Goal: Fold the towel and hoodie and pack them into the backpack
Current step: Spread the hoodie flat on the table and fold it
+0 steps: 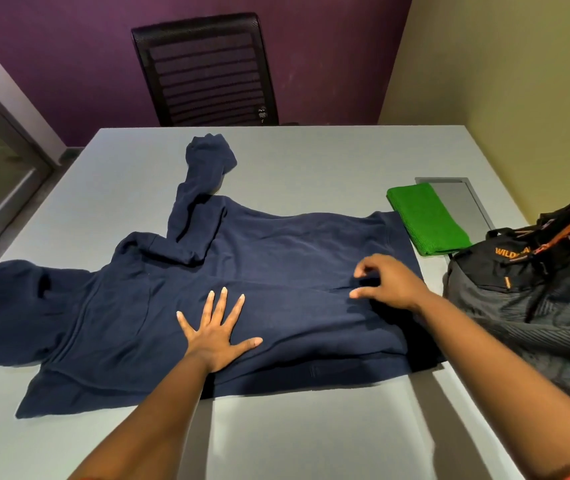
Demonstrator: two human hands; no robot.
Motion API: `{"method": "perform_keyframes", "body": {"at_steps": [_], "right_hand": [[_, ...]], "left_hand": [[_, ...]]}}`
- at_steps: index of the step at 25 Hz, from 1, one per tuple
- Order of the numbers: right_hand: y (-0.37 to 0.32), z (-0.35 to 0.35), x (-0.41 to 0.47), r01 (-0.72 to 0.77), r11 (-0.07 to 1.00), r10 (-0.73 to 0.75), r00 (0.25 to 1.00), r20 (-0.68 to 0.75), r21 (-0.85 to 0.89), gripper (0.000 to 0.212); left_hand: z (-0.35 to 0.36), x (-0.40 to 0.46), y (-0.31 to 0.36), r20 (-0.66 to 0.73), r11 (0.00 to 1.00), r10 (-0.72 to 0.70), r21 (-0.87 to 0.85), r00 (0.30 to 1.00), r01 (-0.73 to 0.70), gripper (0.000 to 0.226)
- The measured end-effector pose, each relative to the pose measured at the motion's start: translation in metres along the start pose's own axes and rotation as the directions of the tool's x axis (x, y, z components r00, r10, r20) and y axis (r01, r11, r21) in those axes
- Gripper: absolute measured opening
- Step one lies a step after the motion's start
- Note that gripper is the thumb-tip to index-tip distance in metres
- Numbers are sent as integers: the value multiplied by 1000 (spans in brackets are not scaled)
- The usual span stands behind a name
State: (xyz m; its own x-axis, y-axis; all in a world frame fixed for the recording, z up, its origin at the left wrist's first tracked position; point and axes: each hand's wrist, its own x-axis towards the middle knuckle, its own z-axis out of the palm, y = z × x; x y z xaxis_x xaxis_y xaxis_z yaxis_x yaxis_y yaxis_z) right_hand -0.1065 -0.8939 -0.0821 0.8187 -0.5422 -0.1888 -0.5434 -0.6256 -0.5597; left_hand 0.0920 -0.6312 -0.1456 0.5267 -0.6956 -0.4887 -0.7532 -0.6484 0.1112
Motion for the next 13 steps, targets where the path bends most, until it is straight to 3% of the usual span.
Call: {"method": "perform_keyframes", "body": {"at_steps": [3,6,13], "right_hand": [[-10,30,-7,108,973,-58,971,233,-206,100],[0,52,-17,172,884,25,910,413,-434,117],[-2,49,-18,173,812,216,798,563,-558,136]], "left_hand": [[-2,-1,1,27,1000,5,3,1000,-5,115],[-5,-2,1,51,1000,24,5,998,-24,125],[-8,-4,0,97,999,36,14,995,-38,133]]}}
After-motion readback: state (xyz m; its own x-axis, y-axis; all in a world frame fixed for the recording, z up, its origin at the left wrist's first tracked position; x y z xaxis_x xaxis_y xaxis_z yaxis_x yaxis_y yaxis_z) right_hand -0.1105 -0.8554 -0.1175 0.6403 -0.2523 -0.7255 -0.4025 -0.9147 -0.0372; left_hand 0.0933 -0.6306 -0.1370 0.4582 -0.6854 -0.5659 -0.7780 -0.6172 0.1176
